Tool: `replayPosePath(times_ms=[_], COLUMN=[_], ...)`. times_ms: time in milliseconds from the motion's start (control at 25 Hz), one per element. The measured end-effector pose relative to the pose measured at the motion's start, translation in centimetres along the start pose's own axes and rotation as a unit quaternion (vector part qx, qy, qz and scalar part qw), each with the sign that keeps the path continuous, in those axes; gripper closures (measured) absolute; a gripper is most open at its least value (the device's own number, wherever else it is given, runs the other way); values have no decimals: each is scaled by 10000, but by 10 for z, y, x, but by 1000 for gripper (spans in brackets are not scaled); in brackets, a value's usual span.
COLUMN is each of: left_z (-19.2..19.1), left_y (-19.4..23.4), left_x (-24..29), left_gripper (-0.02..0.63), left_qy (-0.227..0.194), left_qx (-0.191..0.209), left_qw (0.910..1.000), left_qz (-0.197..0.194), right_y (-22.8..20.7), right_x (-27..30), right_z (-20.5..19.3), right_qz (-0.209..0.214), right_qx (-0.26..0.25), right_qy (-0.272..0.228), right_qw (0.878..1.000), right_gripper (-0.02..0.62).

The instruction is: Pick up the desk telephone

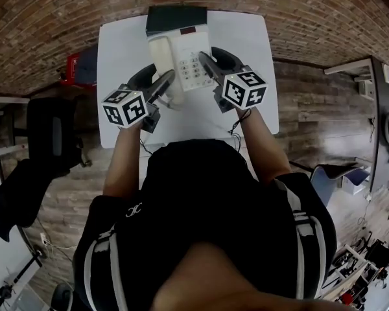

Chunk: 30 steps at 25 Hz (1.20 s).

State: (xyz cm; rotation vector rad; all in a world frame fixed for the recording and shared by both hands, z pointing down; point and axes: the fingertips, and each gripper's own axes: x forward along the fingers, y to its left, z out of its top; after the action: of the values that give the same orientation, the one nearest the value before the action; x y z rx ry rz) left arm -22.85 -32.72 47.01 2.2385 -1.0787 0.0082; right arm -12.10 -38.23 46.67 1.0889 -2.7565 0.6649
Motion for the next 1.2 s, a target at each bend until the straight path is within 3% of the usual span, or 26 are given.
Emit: replayPosePath(times_ms=[200,520,800,1200], left_z=[43,97,99,101], left_y=[-33,-77,-72,-68], left_x=[-9,-26,-33,-37], left_gripper=[327,327,327,327], left_qy=[-561,-1118,-1135,-1079], left_qx=[682,1593,1292,1375], left_qw=[9961,9804,9845,9841], left_qz=[-84,-309,-353,-322], right_y=[16,40,46,50], right_x=[-19,-50,-46,-41], right_z=[52,115,114,114], right_qz=[-16,-78,-70,-45], right_qx=[-458,-712,-638,-584], right_qy=[-588,-1439,-1405,-1386], right_qw=[9972,9870,9880,9886], right_gripper=[462,462,465,466])
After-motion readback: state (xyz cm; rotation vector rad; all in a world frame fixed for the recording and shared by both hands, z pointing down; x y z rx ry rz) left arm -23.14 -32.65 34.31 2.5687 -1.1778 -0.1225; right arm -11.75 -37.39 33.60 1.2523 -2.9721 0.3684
